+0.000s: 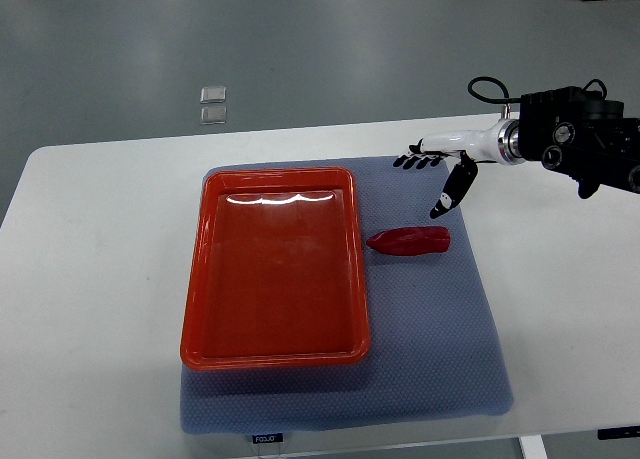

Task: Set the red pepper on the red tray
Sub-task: 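Swing the right hand over and lower it toward the red pepper, then close the right hand's fingers around the red pepper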

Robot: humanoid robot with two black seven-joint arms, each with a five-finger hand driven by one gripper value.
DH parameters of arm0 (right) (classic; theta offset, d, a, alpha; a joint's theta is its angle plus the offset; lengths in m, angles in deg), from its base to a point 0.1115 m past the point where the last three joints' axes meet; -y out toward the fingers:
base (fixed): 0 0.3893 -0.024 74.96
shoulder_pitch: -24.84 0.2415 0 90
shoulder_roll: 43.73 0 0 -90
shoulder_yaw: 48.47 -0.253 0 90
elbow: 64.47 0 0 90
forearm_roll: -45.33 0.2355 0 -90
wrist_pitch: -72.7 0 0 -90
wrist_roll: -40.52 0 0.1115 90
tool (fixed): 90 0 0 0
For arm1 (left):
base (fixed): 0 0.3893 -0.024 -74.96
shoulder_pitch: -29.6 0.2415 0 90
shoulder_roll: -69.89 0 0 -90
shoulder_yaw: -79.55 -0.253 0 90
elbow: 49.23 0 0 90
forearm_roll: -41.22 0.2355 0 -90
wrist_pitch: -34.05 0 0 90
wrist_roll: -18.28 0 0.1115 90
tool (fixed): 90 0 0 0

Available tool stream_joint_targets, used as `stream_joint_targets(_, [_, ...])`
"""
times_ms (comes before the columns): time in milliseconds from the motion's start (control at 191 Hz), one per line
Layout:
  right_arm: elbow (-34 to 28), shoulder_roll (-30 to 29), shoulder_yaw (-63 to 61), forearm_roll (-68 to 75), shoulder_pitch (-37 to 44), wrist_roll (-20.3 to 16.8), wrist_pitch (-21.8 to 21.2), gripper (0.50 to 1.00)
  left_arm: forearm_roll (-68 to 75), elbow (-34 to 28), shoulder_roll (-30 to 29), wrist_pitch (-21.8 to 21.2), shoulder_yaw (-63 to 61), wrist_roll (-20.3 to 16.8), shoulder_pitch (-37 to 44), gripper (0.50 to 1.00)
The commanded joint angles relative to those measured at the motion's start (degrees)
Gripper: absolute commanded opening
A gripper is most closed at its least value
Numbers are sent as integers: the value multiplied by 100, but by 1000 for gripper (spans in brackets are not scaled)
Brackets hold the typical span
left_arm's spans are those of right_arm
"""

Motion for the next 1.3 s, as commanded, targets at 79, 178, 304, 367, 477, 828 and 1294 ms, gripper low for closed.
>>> stream_joint_targets(79, [-247, -107, -19, -64, -76, -14, -190, 911, 0, -1, 0, 0, -2, 0, 0, 1000])
stream_joint_targets(178, [-300, -203, -10, -81, -243, -23, -147, 909, 0, 8, 0, 0, -2, 0, 0, 1000])
stream_joint_targets(304, [-248, -326, -10, -99, -339, -49, -15, 903, 0, -1, 0, 0, 7, 0, 0, 1000])
stream_joint_targets(367, [-230, -344, -1, -90, -357, -137, 73, 901, 0, 8, 0, 0, -2, 0, 0, 1000])
stream_joint_targets(477, [-204, -283, -1, -81, -366, -278, 91, 899, 0, -1, 0, 0, -2, 0, 0, 1000])
stream_joint_targets(828, [-221, -247, -1, -55, -515, -410, 100, 899, 0, -1, 0, 0, 7, 0, 0, 1000])
stream_joint_targets(1294, [-239, -203, 25, -380, -533, -383, 38, 725, 0, -1, 0, 0, 7, 0, 0, 1000])
